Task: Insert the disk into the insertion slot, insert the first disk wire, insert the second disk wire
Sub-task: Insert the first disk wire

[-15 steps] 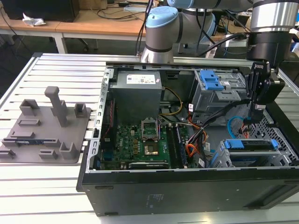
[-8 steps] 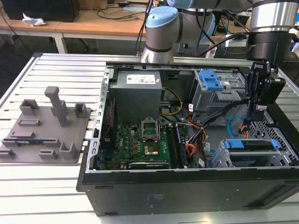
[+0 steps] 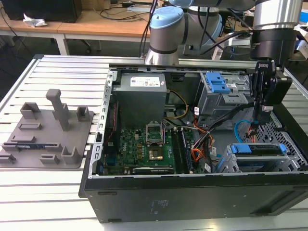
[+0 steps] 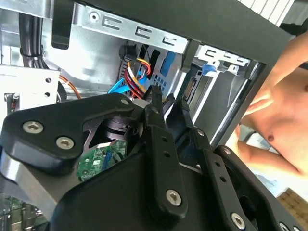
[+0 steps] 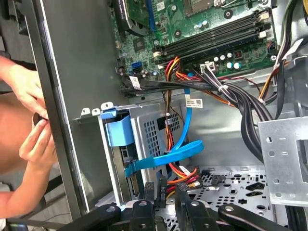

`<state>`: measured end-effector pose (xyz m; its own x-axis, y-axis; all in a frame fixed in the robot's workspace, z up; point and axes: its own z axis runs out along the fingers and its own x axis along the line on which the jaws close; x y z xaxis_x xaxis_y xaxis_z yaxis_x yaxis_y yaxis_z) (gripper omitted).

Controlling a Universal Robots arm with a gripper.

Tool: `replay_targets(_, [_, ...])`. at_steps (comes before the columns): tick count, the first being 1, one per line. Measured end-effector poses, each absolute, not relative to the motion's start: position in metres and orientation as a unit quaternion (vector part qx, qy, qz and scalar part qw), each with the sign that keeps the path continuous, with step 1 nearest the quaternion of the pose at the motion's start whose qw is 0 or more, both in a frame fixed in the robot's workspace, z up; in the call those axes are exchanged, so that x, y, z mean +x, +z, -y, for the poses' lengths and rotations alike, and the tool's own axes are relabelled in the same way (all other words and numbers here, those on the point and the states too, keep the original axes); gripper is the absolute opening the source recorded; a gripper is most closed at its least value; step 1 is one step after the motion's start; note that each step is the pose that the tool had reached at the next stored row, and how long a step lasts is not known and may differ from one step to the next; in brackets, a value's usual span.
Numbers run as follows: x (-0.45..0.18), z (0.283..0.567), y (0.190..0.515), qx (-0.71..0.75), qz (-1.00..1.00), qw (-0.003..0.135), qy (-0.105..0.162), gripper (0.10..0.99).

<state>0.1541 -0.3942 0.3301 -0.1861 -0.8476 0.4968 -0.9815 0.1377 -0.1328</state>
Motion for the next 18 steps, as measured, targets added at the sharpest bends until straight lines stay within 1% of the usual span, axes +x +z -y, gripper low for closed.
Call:
replay_targets(4, [0.154,0.393,0.331,0.632,0.727,0.149,0.221,0.302])
replay_targets(9, [0.147,0.388,0.334,0.634,0.726,0.149,0.222,0.302])
replay_targets(15, [0.142,0.389,0.334,0.643,0.717,0.147,0.224,0.302])
replay_targets(18, [0.142,0.394,0.334,0.644,0.717,0.147,0.224,0.302])
